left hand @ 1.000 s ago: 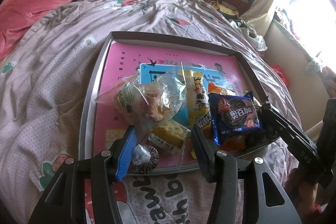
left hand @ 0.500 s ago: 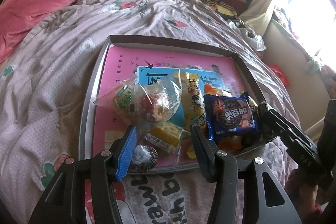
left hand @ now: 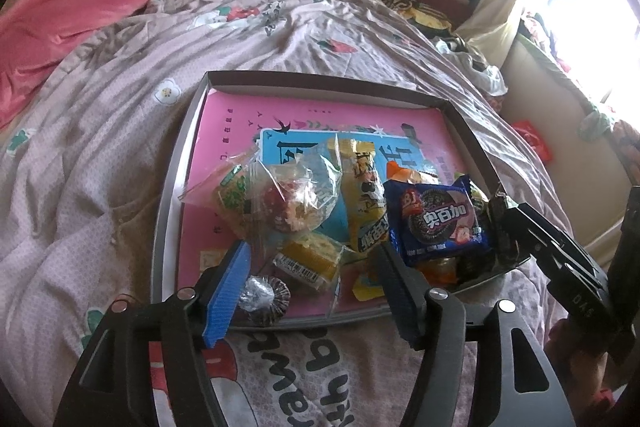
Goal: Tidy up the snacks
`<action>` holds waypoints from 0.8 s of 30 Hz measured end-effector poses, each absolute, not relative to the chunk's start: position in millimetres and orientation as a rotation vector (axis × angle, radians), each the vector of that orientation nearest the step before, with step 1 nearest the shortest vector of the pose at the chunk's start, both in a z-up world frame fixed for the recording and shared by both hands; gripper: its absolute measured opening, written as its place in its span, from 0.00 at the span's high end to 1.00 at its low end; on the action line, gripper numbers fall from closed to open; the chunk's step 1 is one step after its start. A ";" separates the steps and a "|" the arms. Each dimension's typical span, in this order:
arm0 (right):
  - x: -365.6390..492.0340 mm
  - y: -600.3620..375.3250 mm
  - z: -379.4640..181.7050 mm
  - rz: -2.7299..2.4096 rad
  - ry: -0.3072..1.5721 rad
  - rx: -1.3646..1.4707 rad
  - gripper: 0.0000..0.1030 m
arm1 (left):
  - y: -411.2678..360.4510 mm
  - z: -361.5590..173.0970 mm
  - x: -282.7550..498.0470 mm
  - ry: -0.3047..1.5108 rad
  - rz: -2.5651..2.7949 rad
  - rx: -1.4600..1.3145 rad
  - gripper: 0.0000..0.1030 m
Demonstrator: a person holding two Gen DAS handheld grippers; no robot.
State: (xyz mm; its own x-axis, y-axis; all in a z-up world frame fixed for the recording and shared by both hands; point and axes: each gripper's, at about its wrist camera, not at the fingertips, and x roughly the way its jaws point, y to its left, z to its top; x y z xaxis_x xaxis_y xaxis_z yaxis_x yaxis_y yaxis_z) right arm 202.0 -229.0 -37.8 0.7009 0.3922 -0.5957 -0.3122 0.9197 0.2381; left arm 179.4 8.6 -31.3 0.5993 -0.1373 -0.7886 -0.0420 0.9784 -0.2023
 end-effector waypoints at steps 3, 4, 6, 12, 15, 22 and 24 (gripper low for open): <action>201.3 -228.7 -36.1 0.387 0.681 0.116 0.45 | 9.0 -29.9 178.9 0.924 -0.049 -0.208 0.31; 200.7 -228.7 -35.2 0.385 0.675 0.115 0.44 | 9.4 -29.6 178.8 0.923 -0.047 -0.208 0.30; 199.1 -229.4 -33.7 0.380 0.664 0.111 0.40 | 9.2 -28.9 178.6 0.922 -0.043 -0.207 0.28; 193.8 -229.7 -25.4 0.364 0.630 0.101 0.34 | 7.8 -26.5 175.8 0.911 -0.028 -0.193 0.26; 189.1 -230.4 -18.4 0.359 0.601 0.099 0.29 | 6.7 -24.0 173.1 0.901 -0.025 -0.186 0.25; 174.4 -227.9 -1.2 0.336 0.542 0.075 0.18 | 5.0 -11.1 162.8 0.866 -0.004 -0.180 0.23; 169.8 -225.6 4.8 0.339 0.535 0.074 0.16 | 5.7 -6.6 158.4 0.858 0.011 -0.186 0.23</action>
State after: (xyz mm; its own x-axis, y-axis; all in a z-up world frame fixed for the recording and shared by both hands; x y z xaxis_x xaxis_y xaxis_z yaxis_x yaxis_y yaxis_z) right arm 169.8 -225.6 4.8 0.8063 0.3361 -0.4868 -0.2976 0.9417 0.1572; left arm 158.5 5.7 -6.6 0.6547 -0.0652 -0.7531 -0.0846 0.9837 -0.1587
